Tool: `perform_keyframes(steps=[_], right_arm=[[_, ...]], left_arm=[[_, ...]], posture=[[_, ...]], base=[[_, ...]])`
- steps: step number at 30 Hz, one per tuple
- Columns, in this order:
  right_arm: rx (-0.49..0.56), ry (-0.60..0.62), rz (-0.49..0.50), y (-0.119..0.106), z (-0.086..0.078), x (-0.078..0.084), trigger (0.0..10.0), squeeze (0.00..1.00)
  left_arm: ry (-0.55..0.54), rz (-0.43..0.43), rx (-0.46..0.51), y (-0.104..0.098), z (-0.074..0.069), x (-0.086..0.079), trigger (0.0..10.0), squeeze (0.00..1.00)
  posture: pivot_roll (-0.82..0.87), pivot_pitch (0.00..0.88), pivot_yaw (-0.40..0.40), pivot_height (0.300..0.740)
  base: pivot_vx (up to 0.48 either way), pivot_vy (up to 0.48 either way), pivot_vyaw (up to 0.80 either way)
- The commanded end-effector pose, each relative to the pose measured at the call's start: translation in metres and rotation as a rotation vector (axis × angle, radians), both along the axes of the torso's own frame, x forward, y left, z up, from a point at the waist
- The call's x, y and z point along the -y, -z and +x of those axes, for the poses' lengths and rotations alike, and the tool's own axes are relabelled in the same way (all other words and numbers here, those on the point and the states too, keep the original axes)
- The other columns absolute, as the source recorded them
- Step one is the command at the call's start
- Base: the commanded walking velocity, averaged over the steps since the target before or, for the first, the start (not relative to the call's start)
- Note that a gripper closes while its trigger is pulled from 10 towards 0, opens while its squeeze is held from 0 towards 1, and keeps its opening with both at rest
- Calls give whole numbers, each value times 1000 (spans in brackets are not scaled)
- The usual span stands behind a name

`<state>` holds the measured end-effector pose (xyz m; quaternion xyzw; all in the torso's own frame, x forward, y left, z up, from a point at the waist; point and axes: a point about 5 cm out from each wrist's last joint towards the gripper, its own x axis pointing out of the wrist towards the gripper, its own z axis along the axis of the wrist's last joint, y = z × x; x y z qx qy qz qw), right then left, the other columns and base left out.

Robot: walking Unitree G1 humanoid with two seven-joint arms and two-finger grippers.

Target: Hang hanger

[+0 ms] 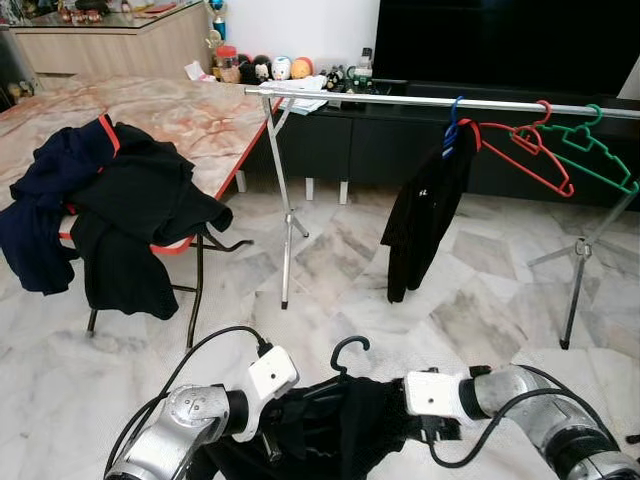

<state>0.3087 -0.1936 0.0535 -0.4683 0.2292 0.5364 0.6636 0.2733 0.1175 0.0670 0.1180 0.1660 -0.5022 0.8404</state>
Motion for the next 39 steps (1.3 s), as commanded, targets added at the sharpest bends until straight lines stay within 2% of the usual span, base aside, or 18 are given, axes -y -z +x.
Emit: perform_keyframes(steps=[1, 3, 4, 6, 7, 8, 9, 10, 13, 15, 19, 20, 24, 25, 27, 30, 35, 39], right_arm=[[74, 87, -91, 4, 3, 16, 10000, 0], [113, 130, -86, 3, 6, 17, 10000, 0], [190, 251, 2, -2, 14, 15, 10000, 0], [223, 319, 91, -7, 19, 13, 10000, 0], [271, 408, 236, -16, 25, 9, 10000, 0], [287, 434, 280, -19, 26, 9, 10000, 0], [287, 434, 280, -19, 26, 9, 10000, 0], [351, 591, 461, -29, 32, 10, 10000, 0], [409, 805, 628, -30, 34, 16, 10000, 0], [393, 1014, 639, -9, 24, 23, 10000, 0], [309, 1232, 624, 23, 4, 28, 10000, 0], [247, 1392, 595, 46, -15, 32, 10000, 0], [140, 1581, 565, 75, -43, 33, 10000, 0], [62, 1691, 545, 94, -66, 30, 10000, 0], [-9, 1801, 536, 108, -85, 29, 10000, 0], [-75, 1894, 494, 123, -108, 25, 10000, 0], [-101, 1899, 521, 128, -115, 18, 10000, 0], [-102, 1830, 498, 129, -115, 12, 10000, 0]], left_arm=[[-64, -36, 86, -15, 9, -6, 0, 0], [-79, -44, 93, -15, 10, -6, 0, 0], [-91, -70, 98, -16, 10, -5, 0, 0], [-109, -82, 100, -15, 10, -5, 0, 0], [-135, -95, 101, -14, 9, -5, 471, 0], [-141, -97, 103, -13, 9, -5, 2510, 0], [-141, -97, 103, -13, 9, -5, 2510, 0], [-203, -110, 114, -10, 11, -8, 10000, 0], [-274, -100, 133, -6, 13, -9, 10000, 0], [-374, -89, 154, -2, 17, -13, 10000, 0], [-504, -91, 204, -3, 23, -21, 10000, 0], [-564, -117, 221, -4, 25, -26, 10000, 0], [-618, -127, 243, -4, 24, -31, 10000, 0], [-663, -124, 264, -2, 22, -35, 10000, 0], [-703, -129, 273, 0, 21, -38, 10000, 0], [-756, -122, 283, 3, 18, -45, 10000, 0], [-793, -56, 303, 7, 18, -53, 10000, 0], [-891, -81, 305, 7, 21, -63, 10000, 0]], posture=[[25, 38, 6, 740], [25, 37, 8, 740], [26, 37, 8, 740], [23, 35, 10, 740], [20, 31, 8, 740], [20, 31, 8, 740], [20, 31, 8, 740], [18, 25, 7, 740], [18, 20, 10, 740], [14, 9, 15, 740], [11, 0, 17, 740], [10, 0, 17, 740], [17, 0, 18, 740], [13, 0, 27, 740], [10, 0, 34, 740], [15, 0, 34, 740], [9, 0, 42, 740], [2, 0, 49, 740]], base=[[0, 0, 0], [0, 0, 0], [0, 0, 0], [0, 0, 0], [0, 0, 0], [0, 0, 0], [0, 0, 0], [0, 0, 0], [0, 0, 0], [0, 0, 0], [0, 0, 0], [0, 0, 0], [0, 0, 0], [0, 0, 0], [0, 0, 0], [0, 0, 0], [0, 0, 0], [149, 0, 0]])
